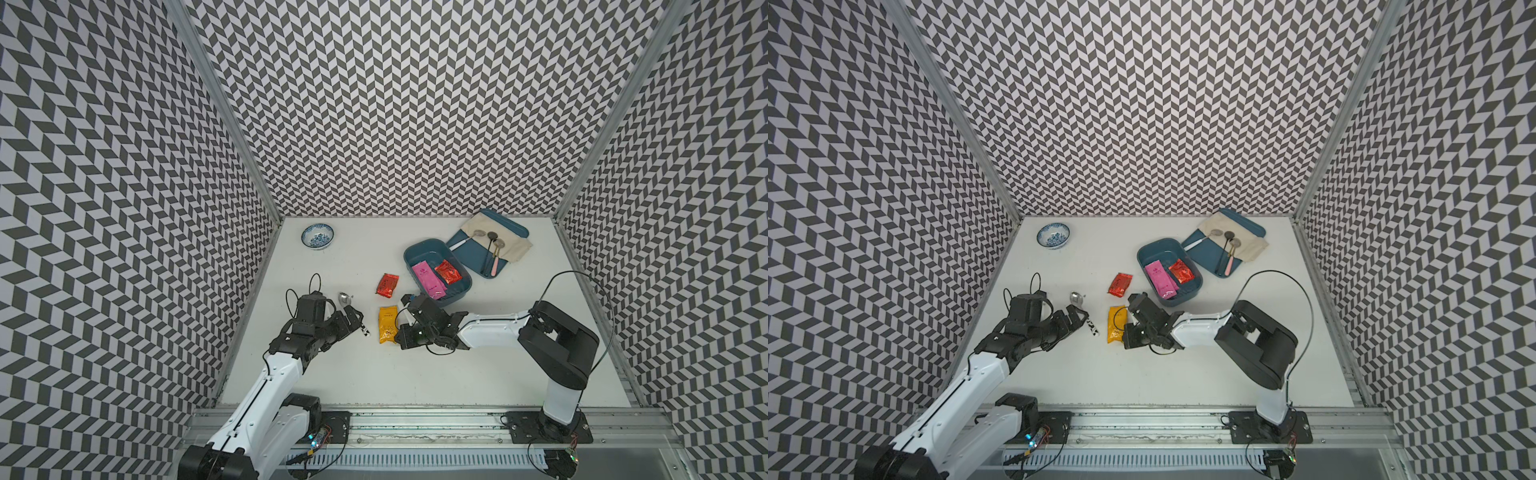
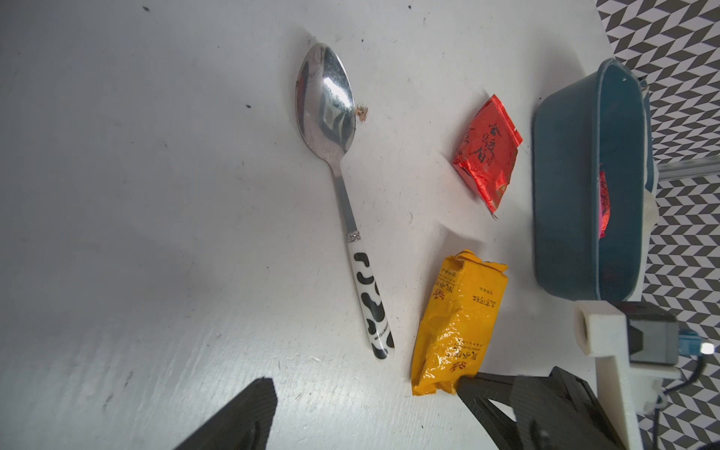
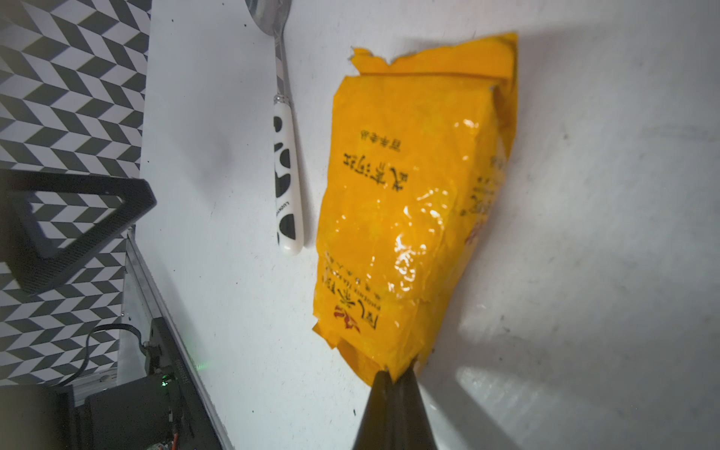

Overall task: Put the tea bags into the storage box
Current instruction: Pick up the tea bag from the center of the board, then place the tea bag in the storage box.

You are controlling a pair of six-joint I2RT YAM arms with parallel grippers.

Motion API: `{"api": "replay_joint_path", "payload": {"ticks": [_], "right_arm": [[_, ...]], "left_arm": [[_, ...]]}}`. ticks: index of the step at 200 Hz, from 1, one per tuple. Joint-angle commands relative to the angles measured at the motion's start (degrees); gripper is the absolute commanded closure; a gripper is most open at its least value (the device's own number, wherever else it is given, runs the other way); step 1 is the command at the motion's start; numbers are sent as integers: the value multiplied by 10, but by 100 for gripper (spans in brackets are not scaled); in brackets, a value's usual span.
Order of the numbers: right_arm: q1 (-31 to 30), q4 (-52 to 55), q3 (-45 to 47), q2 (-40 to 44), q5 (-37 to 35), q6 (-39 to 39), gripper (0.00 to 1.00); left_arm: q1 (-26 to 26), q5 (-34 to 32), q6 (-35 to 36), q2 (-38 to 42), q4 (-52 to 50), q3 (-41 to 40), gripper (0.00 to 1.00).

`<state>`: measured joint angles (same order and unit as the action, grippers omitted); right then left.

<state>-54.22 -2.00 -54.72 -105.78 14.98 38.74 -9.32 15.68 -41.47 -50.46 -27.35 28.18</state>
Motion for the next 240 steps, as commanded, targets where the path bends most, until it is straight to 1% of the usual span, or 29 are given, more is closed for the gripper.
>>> {"api": "replay_joint_path", "payload": {"ticks": [1,22,44,67,97,120,166,188,200,227,240], "right_arm": [[-2,22,-20,22,-10,-33,100],[-2,66,-38,41,-12,-76,100],[-1,147,-71,54,-18,-139,100],[-1,232,-99,66,-41,-199,100],[11,298,-120,92,-78,-241,100],[49,334,-140,109,-86,-263,100],[172,365,-199,125,-62,-307,100],[215,379,-237,105,-82,-339,100],[232,399,-263,79,-90,-368,100],[257,475,-334,-1,-169,-428,100],[264,499,-358,-32,-193,-449,100]], "left_arm": [[2,-7,9,7,-1,10,0],[3,-1,12,6,5,8,0],[2,9,16,3,17,5,0],[3,25,22,-1,36,-1,0],[2,51,31,-13,66,-2,0],[3,57,30,-26,84,3,0],[2,68,30,-51,105,13,0],[3,70,28,-57,112,8,0],[3,71,25,-60,116,6,0],[2,73,20,-61,121,0,0],[2,73,18,-61,127,-5,0]]}}
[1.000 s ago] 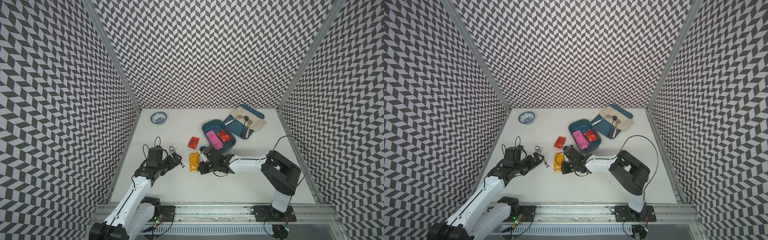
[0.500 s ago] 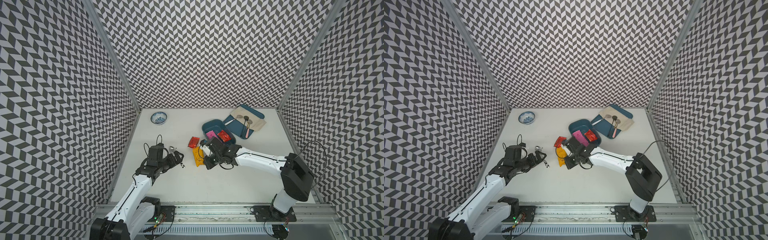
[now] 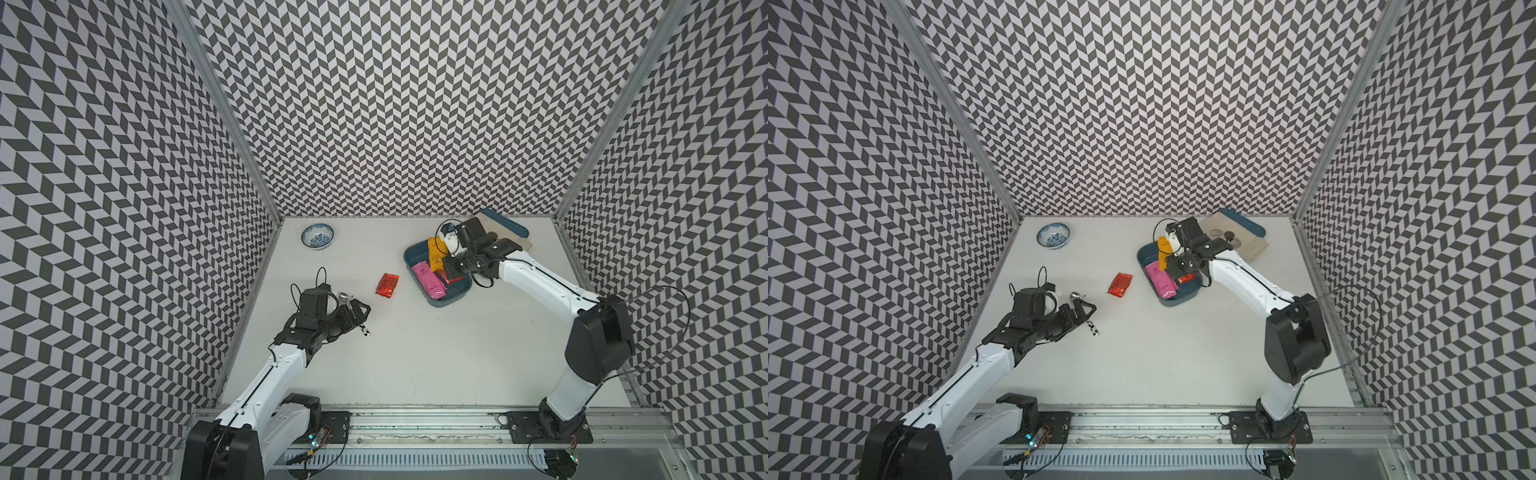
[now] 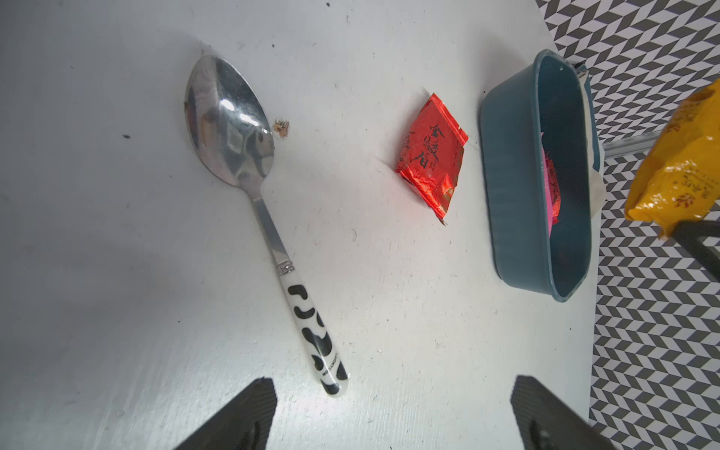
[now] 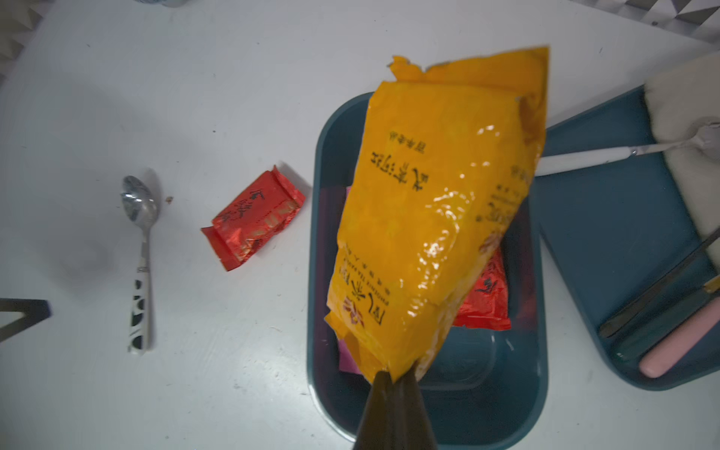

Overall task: Put the tea bags into the storage box
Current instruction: Place the tea bag in the storage box, then pick up the tea bag from the center of the board.

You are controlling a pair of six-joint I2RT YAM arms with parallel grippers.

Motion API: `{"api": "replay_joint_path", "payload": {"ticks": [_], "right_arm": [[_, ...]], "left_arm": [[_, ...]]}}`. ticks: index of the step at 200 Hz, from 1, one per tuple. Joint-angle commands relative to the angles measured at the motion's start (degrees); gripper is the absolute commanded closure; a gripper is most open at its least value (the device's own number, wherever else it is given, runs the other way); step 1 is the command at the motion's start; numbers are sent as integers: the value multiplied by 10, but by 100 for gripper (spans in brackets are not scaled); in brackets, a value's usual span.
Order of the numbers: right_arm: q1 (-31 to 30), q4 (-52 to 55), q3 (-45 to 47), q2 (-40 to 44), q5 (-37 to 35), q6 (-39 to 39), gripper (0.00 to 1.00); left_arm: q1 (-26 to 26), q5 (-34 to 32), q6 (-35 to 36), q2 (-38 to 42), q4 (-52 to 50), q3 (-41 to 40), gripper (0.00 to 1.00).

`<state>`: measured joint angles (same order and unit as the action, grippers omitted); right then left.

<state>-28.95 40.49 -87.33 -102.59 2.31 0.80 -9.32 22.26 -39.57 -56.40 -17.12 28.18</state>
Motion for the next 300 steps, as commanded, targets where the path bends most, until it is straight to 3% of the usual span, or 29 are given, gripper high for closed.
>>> {"api": "replay_joint_path", "payload": {"ticks": [1,98,119,143,159,190,242,255,300], "right_arm": [[12,74,-33,-65,-68,-71,100],[30,76,-95,-149,-29,-101,100],[30,78,-103,-154,-26,-94,92],[28,73,-114,-141,-15,-86,68],[26,65,-118,-126,-23,-70,62],[21,52,-126,-88,-52,23,61],[-19,-140,34,26,83,221,58],[-39,-185,69,40,85,260,55],[-119,-253,91,-1,84,323,52]], "left_arm": [[2,7,-1,-2,25,-5,0],[3,11,4,-37,32,5,0],[3,9,9,-41,33,4,0],[3,7,13,-49,36,2,0],[3,6,16,-56,37,7,0],[5,3,21,-64,37,21,0],[33,-19,28,-62,10,48,0],[49,-20,29,-59,0,53,0],[87,-27,38,-47,-23,74,0]]}}
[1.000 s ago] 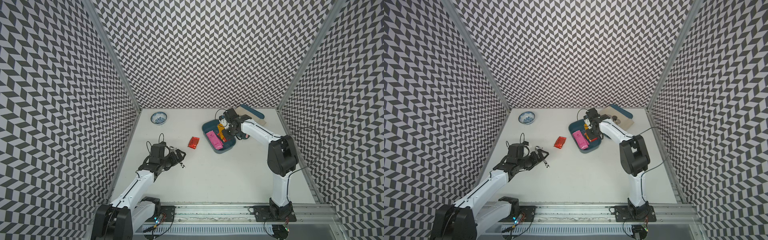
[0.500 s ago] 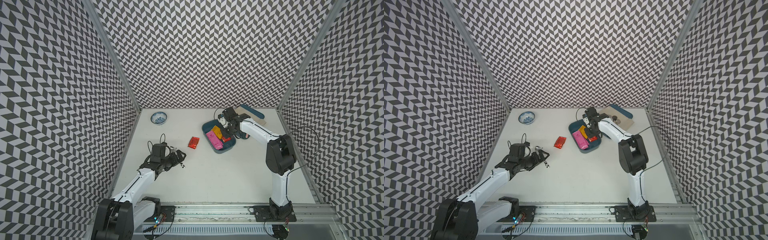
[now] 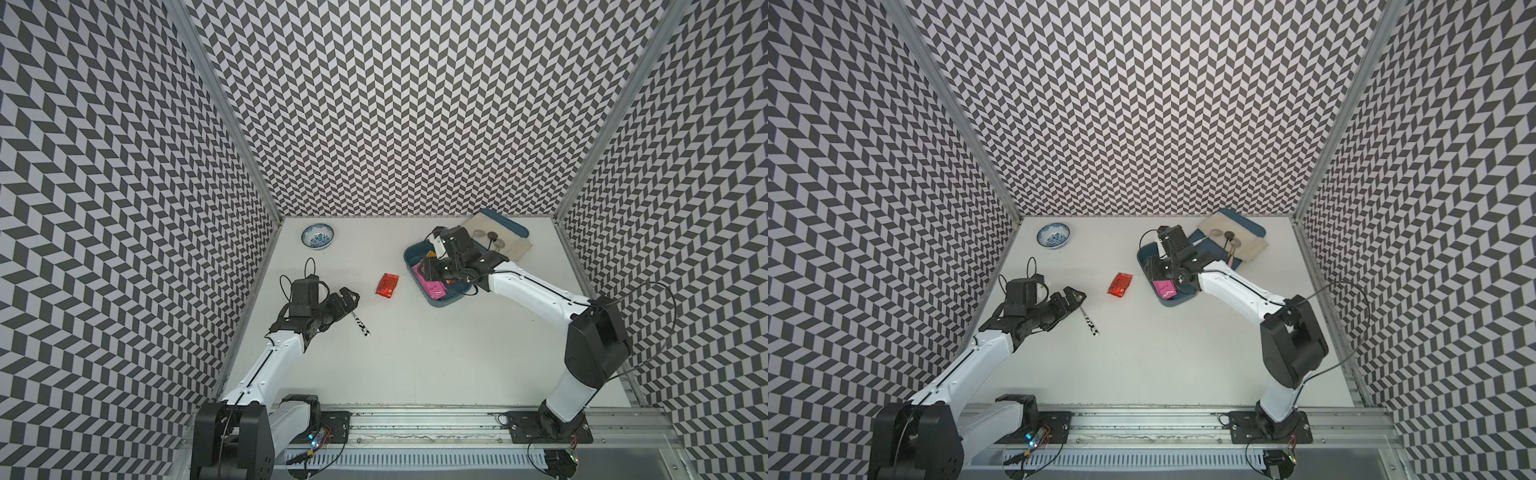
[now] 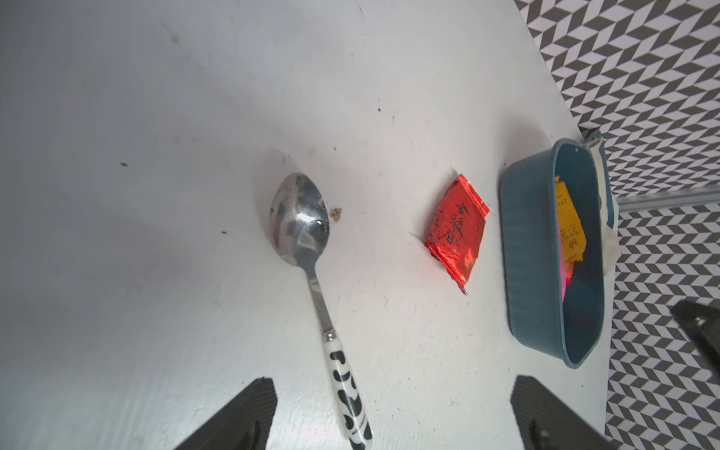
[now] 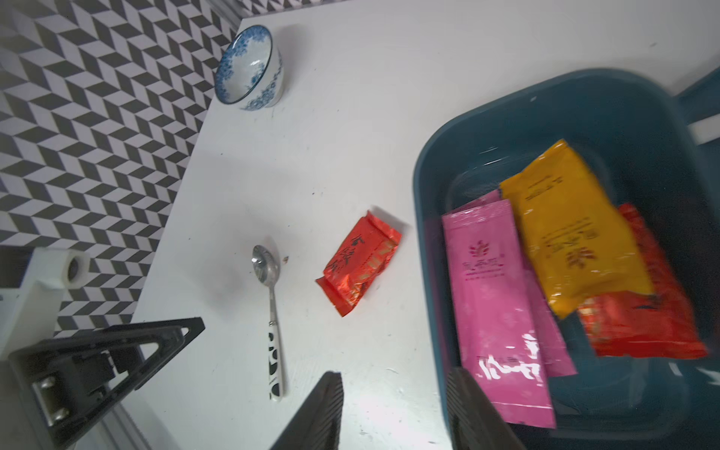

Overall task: Put the tea bags into the storage box
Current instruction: Pick up the tea bag from the center of the board.

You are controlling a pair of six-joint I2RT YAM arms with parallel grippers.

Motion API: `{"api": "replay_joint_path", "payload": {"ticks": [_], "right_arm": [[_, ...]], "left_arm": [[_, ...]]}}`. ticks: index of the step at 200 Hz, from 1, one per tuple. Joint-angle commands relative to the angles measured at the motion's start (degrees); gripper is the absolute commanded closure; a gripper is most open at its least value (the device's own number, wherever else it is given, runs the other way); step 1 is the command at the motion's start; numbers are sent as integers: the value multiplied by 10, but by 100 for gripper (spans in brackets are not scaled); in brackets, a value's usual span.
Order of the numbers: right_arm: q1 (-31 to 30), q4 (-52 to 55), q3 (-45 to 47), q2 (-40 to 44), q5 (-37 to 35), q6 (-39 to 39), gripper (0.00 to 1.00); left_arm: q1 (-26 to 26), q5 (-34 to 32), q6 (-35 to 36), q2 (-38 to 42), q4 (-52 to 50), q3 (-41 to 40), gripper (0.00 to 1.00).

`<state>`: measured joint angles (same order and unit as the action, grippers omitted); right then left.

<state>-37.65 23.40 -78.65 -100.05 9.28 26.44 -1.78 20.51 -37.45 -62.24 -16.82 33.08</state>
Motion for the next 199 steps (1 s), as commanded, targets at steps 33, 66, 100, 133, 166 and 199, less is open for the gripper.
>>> {"api": "replay_joint_path", "payload": {"ticks": [33,66,100,133,166,199], "right_arm": [[-56,-143,19,-66,29,130,53],[-59,-176,25,-110,31,195,54],[-64,-170,1,-150,7,214,54],[-63,-168,-23,-190,12,217,54],[-63,-181,-41,-222,28,225,54],[-63,-181,-63,-248,36,228,55]], "left_arm": [[19,-15,40,7,-45,49,0],[28,-44,59,5,-67,69,0],[33,-83,51,11,-89,72,0],[37,-103,42,30,-99,60,0],[41,-106,39,47,-104,47,0],[42,-108,41,54,-110,41,0]]}}
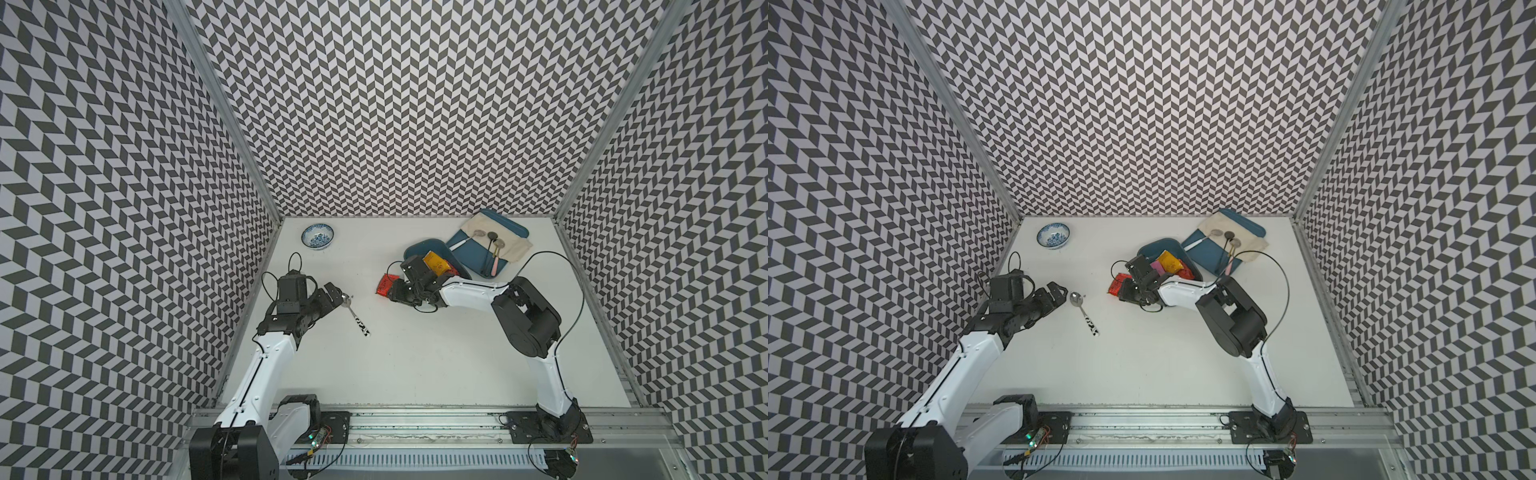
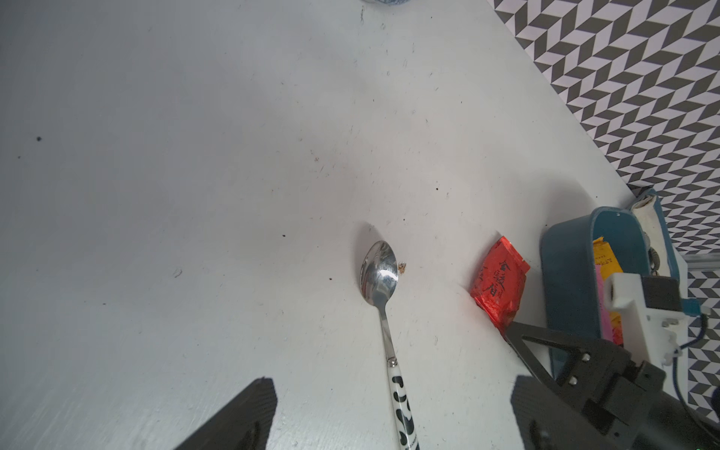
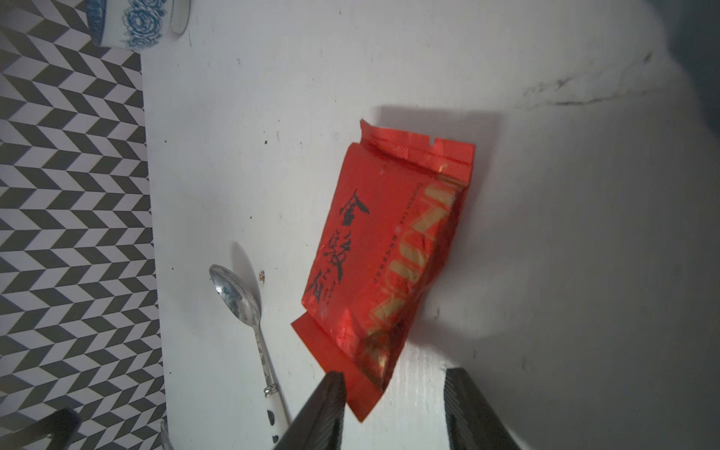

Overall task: Put the tea bags into the storage box
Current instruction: Pick up the tea bag from the center of the board.

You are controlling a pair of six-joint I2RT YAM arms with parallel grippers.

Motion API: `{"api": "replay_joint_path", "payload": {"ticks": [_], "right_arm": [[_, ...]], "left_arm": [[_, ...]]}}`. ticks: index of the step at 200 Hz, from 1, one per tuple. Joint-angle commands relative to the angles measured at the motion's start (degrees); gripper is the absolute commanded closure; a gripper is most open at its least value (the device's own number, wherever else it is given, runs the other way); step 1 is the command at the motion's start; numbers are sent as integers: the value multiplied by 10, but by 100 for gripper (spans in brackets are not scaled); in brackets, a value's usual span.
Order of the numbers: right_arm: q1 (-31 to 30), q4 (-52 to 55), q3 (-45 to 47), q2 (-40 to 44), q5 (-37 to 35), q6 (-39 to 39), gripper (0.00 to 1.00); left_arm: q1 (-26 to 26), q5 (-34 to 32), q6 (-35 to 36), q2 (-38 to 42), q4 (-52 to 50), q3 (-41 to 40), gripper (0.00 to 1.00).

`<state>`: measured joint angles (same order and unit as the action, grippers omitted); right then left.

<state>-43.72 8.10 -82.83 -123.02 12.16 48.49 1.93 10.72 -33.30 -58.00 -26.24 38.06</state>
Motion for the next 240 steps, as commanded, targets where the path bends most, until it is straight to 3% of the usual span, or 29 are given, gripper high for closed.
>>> {"api": "replay_joint_path", "payload": {"ticks": [1,29,90,131,175,210,240], "right_arm": [[-2,-28,-22,-19,7,8,55],[-2,-37,-31,-35,12,13,61],[-2,-42,-48,-40,24,7,100],[-2,-31,-65,-19,30,-19,100],[3,32,-96,36,71,-113,100],[34,111,-82,83,124,-196,100],[78,192,-66,129,120,-267,100]], "left_arm": [[5,-10,-1,12,-16,-9,0],[6,-9,1,12,-16,-9,0],[6,-5,6,10,-14,-11,0],[6,-1,6,9,-6,-21,0],[7,11,5,-6,14,-17,0],[7,57,13,-26,41,-15,0],[7,104,25,-43,60,-15,0]]}}
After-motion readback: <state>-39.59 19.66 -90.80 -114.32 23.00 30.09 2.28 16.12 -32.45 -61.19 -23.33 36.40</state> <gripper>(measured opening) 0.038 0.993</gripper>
